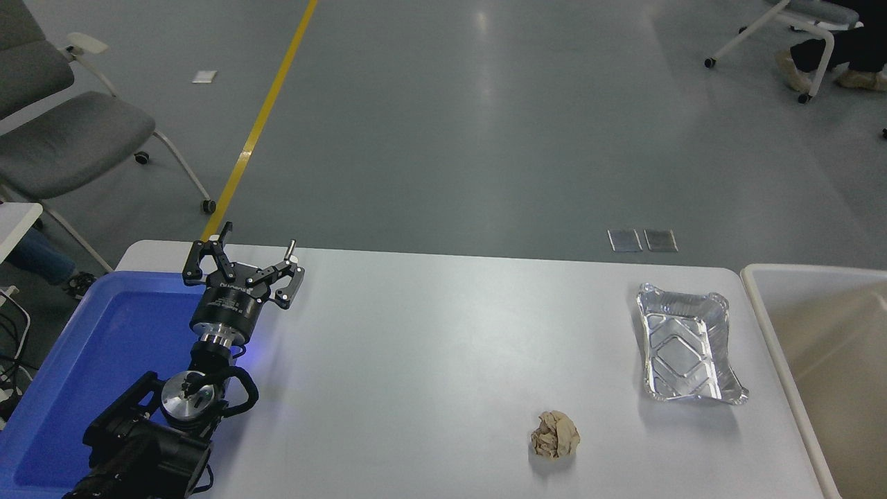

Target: Pick up paper cup place in dustbin

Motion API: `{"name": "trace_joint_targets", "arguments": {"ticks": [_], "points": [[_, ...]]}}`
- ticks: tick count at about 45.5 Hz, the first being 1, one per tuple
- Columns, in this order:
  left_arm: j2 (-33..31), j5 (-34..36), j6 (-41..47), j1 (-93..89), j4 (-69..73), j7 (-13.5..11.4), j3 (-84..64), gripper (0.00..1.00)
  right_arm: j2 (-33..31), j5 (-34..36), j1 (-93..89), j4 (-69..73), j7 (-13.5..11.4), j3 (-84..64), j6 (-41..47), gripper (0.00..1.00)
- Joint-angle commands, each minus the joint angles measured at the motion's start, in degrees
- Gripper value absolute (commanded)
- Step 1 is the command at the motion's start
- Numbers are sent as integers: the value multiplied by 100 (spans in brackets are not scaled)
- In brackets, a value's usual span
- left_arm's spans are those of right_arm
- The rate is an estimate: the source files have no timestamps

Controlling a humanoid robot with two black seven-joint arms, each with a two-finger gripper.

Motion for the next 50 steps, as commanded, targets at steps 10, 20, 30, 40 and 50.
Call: {"name": "trace_joint_targets", "arguments": {"ticks": [10, 20, 30, 40, 50], "points": [[-3, 0, 0, 0, 0, -3, 0, 99, 293, 44, -721, -126, -55, 550, -17, 0], [6, 0, 0, 0, 0, -3, 0, 99, 293, 35, -713, -117, -20, 559, 80, 100], [-3, 0, 0, 0, 0, 6, 0, 99, 293, 17, -634, -12, -2, 480, 89, 100], [6, 0, 0, 0, 0, -3, 0, 99, 65, -53, -239, 523, -2, 278, 98, 100], [6, 0, 0, 0, 0, -3, 0, 99, -594, -193, 535, 1806, 6, -381, 98, 100]]}}
